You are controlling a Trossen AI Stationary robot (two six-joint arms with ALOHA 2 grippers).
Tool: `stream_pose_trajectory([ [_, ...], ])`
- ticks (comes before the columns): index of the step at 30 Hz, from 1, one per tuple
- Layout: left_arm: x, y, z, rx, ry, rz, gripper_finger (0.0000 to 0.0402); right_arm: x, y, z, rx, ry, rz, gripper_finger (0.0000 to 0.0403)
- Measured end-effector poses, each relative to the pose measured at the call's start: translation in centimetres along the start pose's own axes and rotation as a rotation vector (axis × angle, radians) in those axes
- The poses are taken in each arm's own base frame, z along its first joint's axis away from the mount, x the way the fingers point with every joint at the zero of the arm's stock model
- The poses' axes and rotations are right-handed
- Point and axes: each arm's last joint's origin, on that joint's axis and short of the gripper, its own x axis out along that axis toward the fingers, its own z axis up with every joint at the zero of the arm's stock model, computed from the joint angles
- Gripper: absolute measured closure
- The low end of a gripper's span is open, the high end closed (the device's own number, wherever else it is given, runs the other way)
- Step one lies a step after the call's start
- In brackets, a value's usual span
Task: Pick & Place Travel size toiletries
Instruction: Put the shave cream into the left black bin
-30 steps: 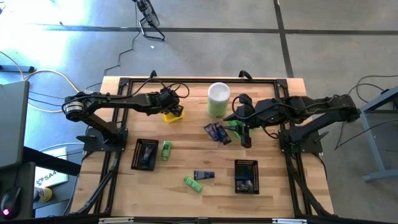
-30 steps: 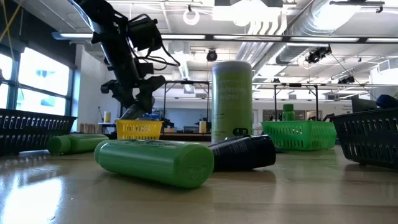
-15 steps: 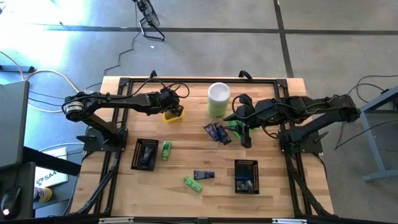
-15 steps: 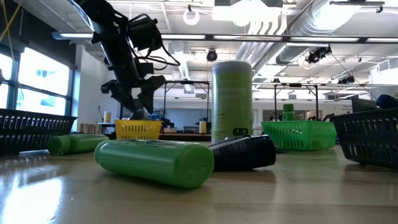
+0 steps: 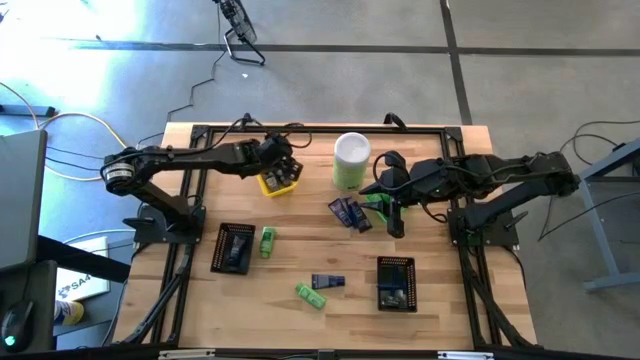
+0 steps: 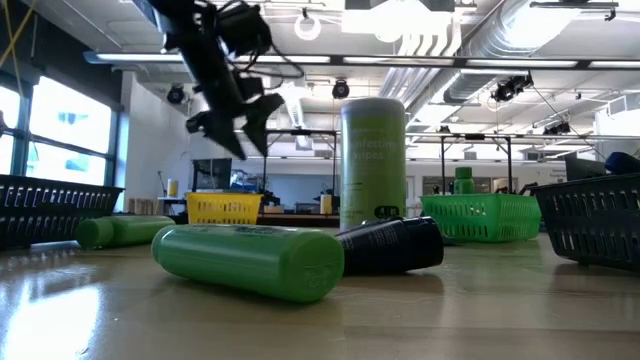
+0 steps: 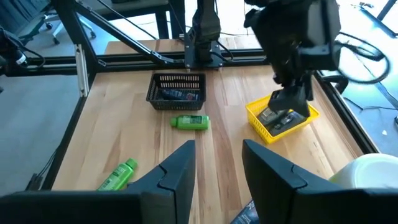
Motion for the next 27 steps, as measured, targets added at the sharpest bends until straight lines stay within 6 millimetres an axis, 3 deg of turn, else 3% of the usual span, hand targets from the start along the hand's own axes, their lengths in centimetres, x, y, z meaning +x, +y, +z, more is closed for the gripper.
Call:
stream_pose_trajectory([
  [6,-1.8,-1.3,2.9,-0.009,-0.036,-0.143,0.0207,0.0,0.0,0.0,0.001,0.0,0.0,0.0278],
  [11,-2.5,-1.9,3.8,-0.008,-0.015,-0.248,0.0231,0.0,0.0,0.0,0.01,0.002,0.0,0.0278],
  [17,-3.3,-3.1,3.3,0.022,-0.006,-0.307,0.0279,0.0,0.2,-0.1,0.004,0.009,0.007,0.0278],
  [27,-8.1,-5.4,1.6,0.121,-0.059,-0.439,0.0394,0.0,0.1,-0.2,-0.008,0.016,0.004,0.0278],
])
